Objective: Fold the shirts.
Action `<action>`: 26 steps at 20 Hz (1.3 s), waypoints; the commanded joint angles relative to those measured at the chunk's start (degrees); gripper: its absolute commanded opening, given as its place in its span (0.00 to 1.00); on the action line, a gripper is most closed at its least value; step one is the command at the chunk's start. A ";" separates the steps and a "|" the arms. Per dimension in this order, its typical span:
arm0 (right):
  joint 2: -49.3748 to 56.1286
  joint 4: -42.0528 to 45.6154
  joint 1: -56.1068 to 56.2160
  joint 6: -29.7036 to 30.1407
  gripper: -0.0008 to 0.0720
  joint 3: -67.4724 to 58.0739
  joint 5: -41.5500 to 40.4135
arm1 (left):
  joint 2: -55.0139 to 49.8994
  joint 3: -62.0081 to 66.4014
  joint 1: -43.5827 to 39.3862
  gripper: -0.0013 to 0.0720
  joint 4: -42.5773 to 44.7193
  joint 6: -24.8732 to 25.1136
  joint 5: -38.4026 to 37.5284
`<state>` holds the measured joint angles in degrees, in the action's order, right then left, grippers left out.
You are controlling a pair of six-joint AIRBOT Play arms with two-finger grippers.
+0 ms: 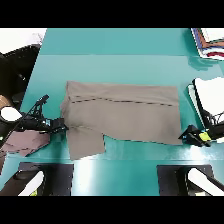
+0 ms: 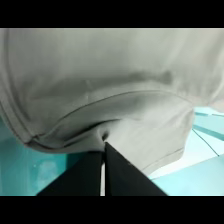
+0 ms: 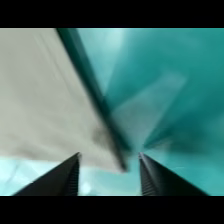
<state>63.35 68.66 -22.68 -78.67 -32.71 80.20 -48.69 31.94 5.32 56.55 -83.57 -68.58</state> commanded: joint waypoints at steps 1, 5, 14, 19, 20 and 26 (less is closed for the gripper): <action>2.67 -2.54 3.15 0.79 0.46 2.86 -3.19 | 0.07 0.85 0.00 0.05 0.55 0.04 -0.13; -0.57 -1.01 8.87 0.76 0.04 -0.90 -1.57 | 0.07 0.96 0.00 0.05 5.44 0.04 -7.69; -16.92 12.96 11.74 0.70 0.04 -11.47 9.22 | 12.26 5.99 0.00 0.05 4.85 -4.55 -14.58; -5.22 11.89 18.29 0.66 0.04 -21.57 3.69 | 3.63 12.81 0.00 0.05 4.20 -0.57 0.28; -1.84 11.96 19.45 0.20 0.04 -23.91 2.12 | 0.63 14.01 0.00 0.05 3.67 0.55 1.88; 16.09 11.63 21.29 -1.46 0.04 -37.35 -2.69 | -20.13 22.53 0.00 0.05 -2.89 9.53 13.29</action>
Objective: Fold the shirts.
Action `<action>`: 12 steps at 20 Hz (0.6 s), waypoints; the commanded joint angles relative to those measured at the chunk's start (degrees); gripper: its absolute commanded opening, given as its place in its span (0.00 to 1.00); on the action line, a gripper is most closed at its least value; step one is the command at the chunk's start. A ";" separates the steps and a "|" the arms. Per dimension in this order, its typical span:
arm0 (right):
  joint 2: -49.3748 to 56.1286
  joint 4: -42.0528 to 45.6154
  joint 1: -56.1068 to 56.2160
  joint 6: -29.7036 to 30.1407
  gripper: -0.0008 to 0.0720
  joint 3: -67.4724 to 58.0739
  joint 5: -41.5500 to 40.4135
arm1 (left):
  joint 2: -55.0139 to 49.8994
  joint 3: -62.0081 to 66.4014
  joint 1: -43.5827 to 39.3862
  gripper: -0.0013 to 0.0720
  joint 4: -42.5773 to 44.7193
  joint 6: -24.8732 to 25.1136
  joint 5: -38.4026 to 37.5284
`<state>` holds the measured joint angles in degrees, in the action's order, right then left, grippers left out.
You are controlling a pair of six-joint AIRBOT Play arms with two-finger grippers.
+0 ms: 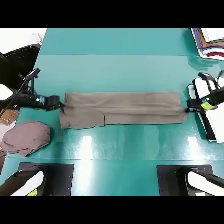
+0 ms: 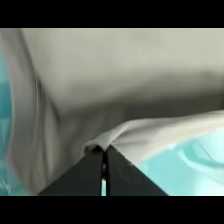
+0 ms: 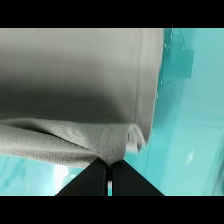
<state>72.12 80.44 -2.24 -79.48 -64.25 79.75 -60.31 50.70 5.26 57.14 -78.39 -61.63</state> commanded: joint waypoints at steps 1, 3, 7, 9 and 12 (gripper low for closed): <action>9.40 -1.60 0.85 -0.63 0.04 -7.61 -2.27 | -11.63 5.01 0.07 0.05 -5.25 5.42 7.98; 13.16 -4.50 0.81 -0.61 0.04 -10.69 -2.43 | -16.35 6.34 0.07 0.05 -7.50 7.56 10.73; 17.42 -9.66 0.55 -0.52 0.18 -14.67 -4.81 | -19.04 6.58 0.07 0.53 -8.55 8.04 13.62; 18.23 -14.91 -0.94 1.09 0.58 -15.93 -4.92 | -18.80 6.84 0.24 0.70 -10.27 7.82 13.55; 16.24 -19.45 -5.22 4.96 0.58 -14.29 -2.36 | -18.47 9.86 0.24 0.70 -10.27 7.89 7.67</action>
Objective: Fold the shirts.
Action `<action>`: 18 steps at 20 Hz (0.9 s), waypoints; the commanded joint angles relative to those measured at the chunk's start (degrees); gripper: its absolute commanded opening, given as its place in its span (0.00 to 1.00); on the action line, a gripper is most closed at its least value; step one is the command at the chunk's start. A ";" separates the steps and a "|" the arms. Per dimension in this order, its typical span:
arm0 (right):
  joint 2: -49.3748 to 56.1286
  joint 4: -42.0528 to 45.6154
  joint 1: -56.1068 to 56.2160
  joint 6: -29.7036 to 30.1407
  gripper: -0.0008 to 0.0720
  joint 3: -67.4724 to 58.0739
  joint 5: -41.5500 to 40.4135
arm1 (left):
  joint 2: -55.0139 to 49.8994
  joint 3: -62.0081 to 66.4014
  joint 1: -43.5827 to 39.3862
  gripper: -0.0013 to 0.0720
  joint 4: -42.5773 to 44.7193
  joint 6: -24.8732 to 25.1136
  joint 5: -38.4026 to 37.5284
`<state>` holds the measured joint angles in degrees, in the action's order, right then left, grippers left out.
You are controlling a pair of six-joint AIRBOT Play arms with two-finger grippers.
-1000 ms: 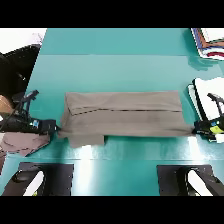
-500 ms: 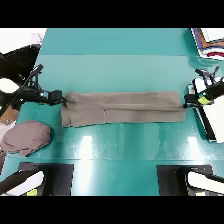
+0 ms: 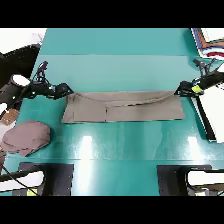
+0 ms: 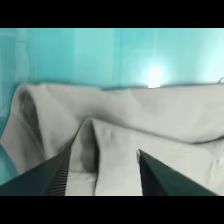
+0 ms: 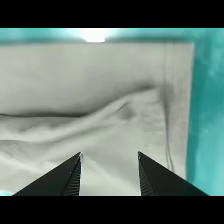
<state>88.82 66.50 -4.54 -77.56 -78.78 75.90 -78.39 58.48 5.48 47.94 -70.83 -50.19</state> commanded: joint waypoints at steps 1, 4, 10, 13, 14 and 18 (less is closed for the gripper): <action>-2.01 -5.38 -4.85 3.93 0.58 2.51 1.46 | -0.39 2.97 0.02 0.70 -1.22 0.33 -6.27; -5.49 -5.53 -12.79 5.97 0.58 10.86 0.90 | -0.46 3.63 -0.52 0.07 -4.48 0.76 -10.45; 0.24 -16.06 -20.61 11.30 0.74 17.59 0.52 | -0.55 3.61 -11.23 0.05 -6.19 -0.09 -5.70; 4.02 -19.39 -17.11 12.52 0.73 16.72 -0.02 | -1.01 3.65 -17.38 0.05 -6.12 -4.48 0.68; 5.55 -19.34 -15.26 12.52 0.72 15.45 0.13 | -1.66 3.67 -19.30 0.05 -6.21 -4.85 2.25; 7.26 -18.38 -10.25 12.85 0.04 9.22 1.95 | -7.37 7.17 -24.94 0.05 -6.16 -6.84 4.20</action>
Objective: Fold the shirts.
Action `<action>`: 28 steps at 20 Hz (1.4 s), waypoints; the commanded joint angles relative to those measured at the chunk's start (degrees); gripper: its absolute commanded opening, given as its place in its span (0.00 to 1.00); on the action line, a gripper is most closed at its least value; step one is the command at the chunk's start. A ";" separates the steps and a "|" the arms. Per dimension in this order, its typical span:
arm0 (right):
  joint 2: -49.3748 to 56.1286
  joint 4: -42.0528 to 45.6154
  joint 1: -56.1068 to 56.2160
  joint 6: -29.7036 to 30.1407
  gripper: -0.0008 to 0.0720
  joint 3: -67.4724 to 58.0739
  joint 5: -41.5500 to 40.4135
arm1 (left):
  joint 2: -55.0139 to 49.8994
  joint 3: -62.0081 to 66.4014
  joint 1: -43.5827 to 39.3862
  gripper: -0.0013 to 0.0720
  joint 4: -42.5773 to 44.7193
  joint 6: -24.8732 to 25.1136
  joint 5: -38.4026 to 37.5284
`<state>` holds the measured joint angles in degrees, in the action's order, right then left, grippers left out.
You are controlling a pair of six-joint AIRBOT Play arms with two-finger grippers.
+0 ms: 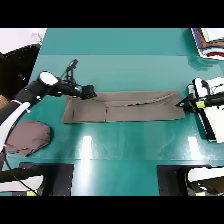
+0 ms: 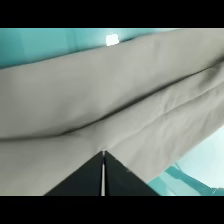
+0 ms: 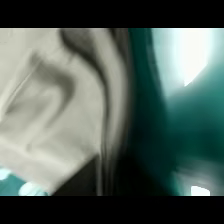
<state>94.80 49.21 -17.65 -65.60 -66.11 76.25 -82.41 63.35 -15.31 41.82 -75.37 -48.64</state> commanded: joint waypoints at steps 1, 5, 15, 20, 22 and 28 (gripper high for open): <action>0.42 -1.20 3.39 1.14 0.04 -5.53 2.47 | -5.51 4.70 -5.22 0.05 -0.04 -2.43 2.34; -6.36 -4.15 6.69 -0.04 0.04 -14.62 6.99 | -15.10 15.96 -9.64 0.05 0.00 -2.80 0.13; -13.35 -15.19 26.32 -3.26 0.04 -30.75 5.38 | -27.71 27.74 -15.19 0.05 1.88 -7.21 -3.98; -12.87 -15.17 35.60 -3.23 0.04 -30.82 1.95 | -27.76 27.78 -15.04 0.05 1.92 -7.21 -0.94; -12.87 -15.17 38.53 -3.23 0.04 -30.82 -0.76 | -26.05 27.96 -13.68 0.05 2.36 -7.32 -0.90; -8.66 -15.21 51.65 -2.23 0.04 -30.82 -10.73 | -8.63 27.96 1.79 0.05 24.81 -10.19 -13.73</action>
<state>83.90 34.04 27.51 -68.55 -96.86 71.40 -98.39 91.26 -20.36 55.22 -84.33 -55.88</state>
